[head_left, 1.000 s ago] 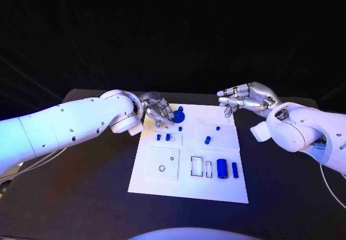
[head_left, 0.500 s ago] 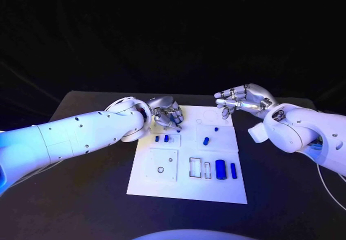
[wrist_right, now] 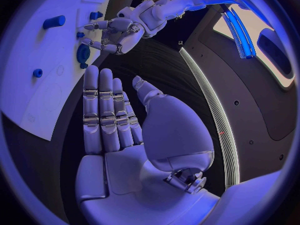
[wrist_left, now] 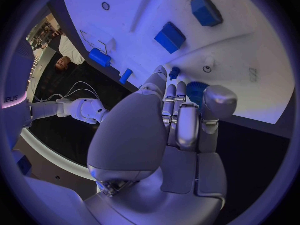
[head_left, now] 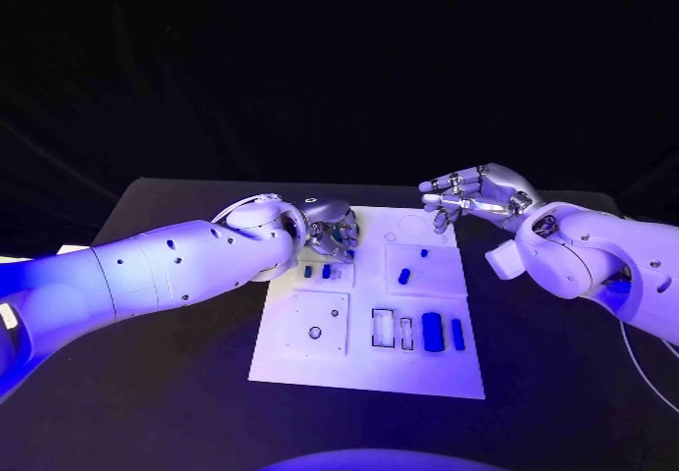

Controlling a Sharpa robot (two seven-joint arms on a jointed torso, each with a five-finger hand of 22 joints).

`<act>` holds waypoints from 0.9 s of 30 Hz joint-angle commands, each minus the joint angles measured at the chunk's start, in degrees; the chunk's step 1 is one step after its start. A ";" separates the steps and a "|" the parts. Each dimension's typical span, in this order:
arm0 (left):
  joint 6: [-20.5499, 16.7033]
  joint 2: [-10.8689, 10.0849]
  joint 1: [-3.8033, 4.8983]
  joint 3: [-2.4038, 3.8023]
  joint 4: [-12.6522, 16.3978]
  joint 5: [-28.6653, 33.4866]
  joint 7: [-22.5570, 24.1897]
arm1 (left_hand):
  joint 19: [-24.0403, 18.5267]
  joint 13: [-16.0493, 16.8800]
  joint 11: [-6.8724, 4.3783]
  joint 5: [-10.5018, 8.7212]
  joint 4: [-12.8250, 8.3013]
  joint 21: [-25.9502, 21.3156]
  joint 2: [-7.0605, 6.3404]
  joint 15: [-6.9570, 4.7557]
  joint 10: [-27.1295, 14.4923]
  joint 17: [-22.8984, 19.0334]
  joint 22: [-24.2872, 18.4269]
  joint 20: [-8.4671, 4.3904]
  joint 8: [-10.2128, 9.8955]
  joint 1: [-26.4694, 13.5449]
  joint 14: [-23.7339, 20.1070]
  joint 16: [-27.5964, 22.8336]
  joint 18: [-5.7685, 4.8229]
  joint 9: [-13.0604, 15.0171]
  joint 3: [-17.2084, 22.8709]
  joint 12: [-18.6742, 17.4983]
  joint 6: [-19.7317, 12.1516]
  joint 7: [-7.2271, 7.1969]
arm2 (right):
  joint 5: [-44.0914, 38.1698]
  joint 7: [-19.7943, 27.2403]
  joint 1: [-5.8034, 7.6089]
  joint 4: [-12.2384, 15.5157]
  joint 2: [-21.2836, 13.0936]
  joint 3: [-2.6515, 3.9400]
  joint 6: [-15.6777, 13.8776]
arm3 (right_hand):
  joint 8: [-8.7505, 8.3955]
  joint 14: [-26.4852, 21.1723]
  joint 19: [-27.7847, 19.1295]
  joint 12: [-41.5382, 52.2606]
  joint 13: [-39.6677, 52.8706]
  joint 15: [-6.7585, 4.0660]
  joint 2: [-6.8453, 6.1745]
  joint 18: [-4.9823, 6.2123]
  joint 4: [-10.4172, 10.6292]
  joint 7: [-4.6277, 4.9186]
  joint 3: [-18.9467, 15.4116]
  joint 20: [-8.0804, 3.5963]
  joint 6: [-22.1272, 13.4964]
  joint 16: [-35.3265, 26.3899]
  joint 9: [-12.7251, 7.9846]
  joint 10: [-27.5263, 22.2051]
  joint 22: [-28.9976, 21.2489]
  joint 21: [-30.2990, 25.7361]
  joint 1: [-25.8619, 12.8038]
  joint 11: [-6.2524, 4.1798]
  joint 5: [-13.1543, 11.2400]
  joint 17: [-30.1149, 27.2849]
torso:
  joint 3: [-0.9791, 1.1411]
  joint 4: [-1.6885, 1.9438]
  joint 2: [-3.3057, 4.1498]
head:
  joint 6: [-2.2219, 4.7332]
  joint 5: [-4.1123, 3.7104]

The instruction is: Assemble the parts on the task board

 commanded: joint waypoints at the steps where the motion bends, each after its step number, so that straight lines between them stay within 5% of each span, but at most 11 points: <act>1: 1.94 0.38 -0.07 0.06 -0.20 -3.51 -2.45 | 0.44 -0.20 -0.02 -0.12 -0.22 1.56 0.47 -0.07 0.26 0.76 1.62 0.01 -0.44 0.17 1.60 0.85 -0.79 -0.12 0.56 -0.50 0.56 0.01 | 0.10 0.46 -0.04 0.02 0.07 0.00 1.10 | 0.11 -0.42 -0.52 0.32 -0.08 -0.05 0.39 0.24 -0.04 0.10 -0.34 0.06 -0.26 0.37 -0.02 -0.26 -0.06 -0.34 -0.08 -0.06 0.21 -0.05 | -0.03 0.01 0.02 | -0.09 -0.07; 27: 4.57 2.36 -0.39 0.13 -1.25 -3.94 -6.48 | 1.31 -0.98 -0.82 -0.05 -0.77 8.98 0.66 -0.65 4.00 2.49 9.53 -0.43 -2.20 1.16 2.50 3.30 -1.88 -0.62 6.02 -1.31 2.03 -0.42 | 0.08 0.50 -0.04 0.20 -0.02 0.00 1.10 | 0.10 -0.44 -0.53 0.35 -0.09 -0.03 0.48 0.23 0.02 0.12 -0.35 0.07 -0.28 0.38 -0.02 -0.28 -0.07 -0.35 -0.10 -0.05 0.22 -0.10 | 0.04 0.02 -0.04 | -0.26 -0.35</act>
